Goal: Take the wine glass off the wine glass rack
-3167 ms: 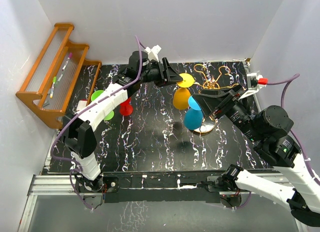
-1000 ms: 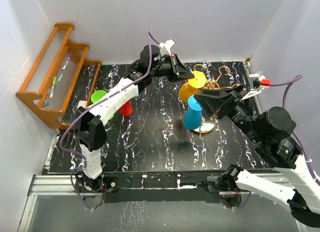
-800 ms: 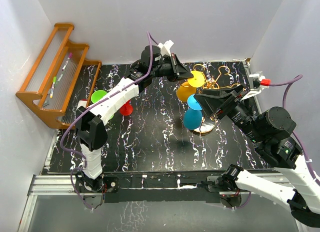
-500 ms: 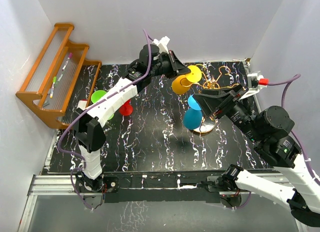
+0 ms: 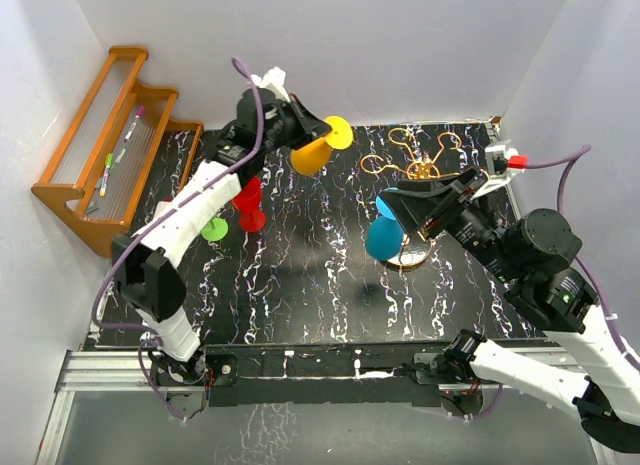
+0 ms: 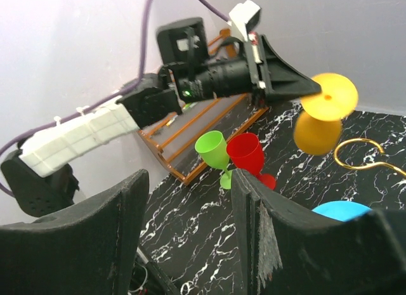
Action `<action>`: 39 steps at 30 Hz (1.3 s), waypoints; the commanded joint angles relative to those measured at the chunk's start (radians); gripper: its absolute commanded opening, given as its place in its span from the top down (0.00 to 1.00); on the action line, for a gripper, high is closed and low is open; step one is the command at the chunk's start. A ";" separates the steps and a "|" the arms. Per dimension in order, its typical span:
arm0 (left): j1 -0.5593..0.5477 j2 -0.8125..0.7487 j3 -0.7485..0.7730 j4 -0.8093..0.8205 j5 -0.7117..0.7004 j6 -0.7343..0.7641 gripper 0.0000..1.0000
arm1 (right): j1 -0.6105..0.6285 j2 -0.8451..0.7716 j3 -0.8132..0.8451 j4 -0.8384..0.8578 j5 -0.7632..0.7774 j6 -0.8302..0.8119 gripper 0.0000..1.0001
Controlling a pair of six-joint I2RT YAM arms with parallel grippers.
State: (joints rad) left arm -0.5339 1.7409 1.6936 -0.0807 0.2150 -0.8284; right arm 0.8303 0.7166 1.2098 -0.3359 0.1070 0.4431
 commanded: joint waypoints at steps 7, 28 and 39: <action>0.079 -0.455 -0.157 -0.038 0.114 0.143 1.00 | -0.001 0.184 0.139 -0.059 -0.315 -0.061 0.43; 0.081 -1.026 -0.417 -0.267 0.416 0.275 1.00 | 0.000 0.483 0.350 -0.004 -0.937 -0.003 0.45; 0.081 -1.014 -0.436 -0.267 0.430 0.289 1.00 | 0.003 0.532 0.314 0.046 -0.933 0.026 0.46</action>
State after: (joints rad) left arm -0.4511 0.7216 1.2720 -0.3744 0.6159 -0.5560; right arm 0.8303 1.2499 1.5238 -0.3786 -0.8108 0.4538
